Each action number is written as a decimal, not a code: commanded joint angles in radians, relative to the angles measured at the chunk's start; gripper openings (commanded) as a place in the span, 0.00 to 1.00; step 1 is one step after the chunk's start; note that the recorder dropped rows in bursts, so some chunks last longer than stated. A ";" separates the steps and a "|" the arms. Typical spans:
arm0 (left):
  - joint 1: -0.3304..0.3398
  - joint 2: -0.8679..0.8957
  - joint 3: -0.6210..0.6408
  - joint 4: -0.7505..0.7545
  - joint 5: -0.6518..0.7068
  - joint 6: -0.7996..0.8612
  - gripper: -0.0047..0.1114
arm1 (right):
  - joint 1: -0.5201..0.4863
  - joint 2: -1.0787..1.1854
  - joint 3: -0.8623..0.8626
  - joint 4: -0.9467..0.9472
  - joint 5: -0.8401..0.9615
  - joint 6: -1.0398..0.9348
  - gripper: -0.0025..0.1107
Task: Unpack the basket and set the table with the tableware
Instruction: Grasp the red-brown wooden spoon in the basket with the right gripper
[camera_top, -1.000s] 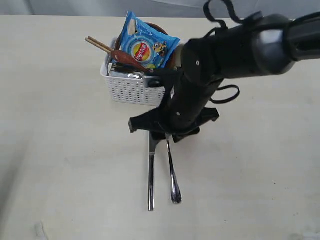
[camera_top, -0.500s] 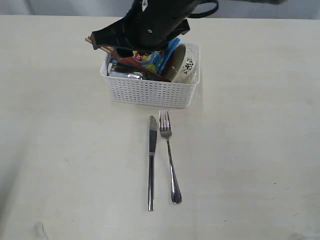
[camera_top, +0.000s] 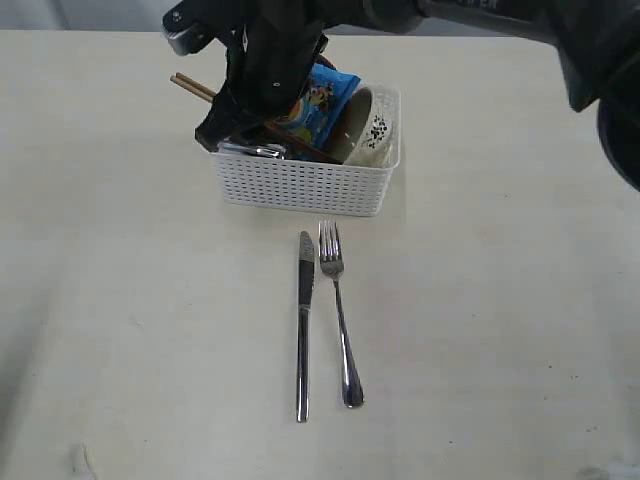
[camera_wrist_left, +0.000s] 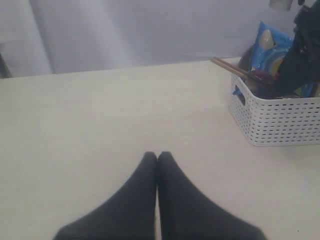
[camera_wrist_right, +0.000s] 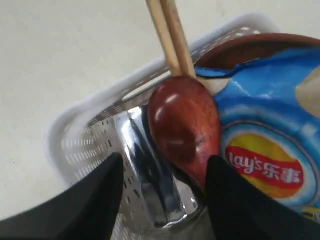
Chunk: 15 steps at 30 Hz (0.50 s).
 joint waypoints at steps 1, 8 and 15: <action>-0.003 -0.005 0.002 -0.004 -0.002 0.000 0.04 | -0.003 0.015 -0.008 -0.013 -0.056 -0.083 0.46; -0.003 -0.005 0.002 -0.004 -0.002 0.000 0.04 | -0.001 0.027 -0.008 -0.013 -0.090 -0.123 0.45; -0.003 -0.005 0.002 -0.004 -0.002 0.000 0.04 | -0.001 0.041 -0.008 -0.044 -0.058 -0.130 0.22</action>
